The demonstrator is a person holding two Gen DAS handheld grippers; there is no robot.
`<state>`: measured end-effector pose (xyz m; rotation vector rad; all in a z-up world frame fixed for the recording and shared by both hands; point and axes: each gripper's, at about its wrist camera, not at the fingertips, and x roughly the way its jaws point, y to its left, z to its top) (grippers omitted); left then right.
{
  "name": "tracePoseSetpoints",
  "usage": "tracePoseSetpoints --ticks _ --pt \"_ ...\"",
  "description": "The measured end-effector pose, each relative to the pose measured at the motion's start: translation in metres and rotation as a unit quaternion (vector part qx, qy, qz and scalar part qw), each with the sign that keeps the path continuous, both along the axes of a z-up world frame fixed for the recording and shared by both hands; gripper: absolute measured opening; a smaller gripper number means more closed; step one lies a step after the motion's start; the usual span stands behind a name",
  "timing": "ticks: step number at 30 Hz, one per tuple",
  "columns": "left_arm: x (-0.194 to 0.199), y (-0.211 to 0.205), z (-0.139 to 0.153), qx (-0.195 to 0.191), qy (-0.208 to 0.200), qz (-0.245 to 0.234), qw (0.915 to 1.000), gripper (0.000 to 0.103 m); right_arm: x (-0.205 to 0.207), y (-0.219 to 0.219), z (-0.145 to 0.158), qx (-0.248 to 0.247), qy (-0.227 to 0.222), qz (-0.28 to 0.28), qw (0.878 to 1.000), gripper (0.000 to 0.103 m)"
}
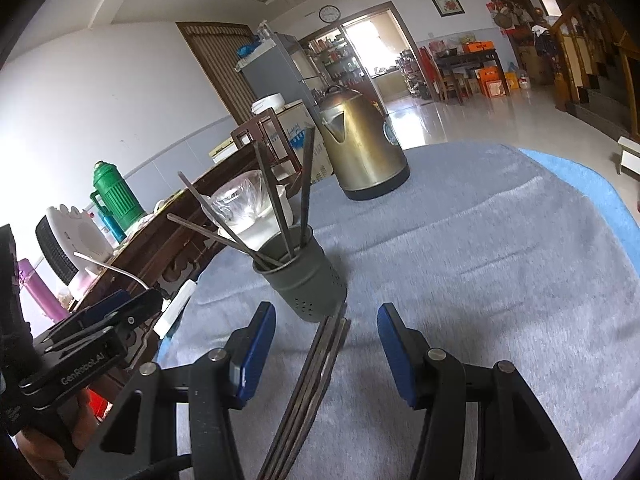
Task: Organize utensils
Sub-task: 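Pull both open tools back from the holder toward the chopstick pile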
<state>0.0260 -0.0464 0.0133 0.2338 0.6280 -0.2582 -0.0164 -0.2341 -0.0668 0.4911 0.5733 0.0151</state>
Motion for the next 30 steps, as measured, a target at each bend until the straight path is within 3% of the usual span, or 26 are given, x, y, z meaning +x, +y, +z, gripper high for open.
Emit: tracePoseSetpoints --ticks 30 --pt "-0.006 -0.037 -0.017 0.028 0.016 -0.041 0.9987 0.063 0.0 -0.027 -0.029 0.032 0.026 -0.031 0.999 0.057"
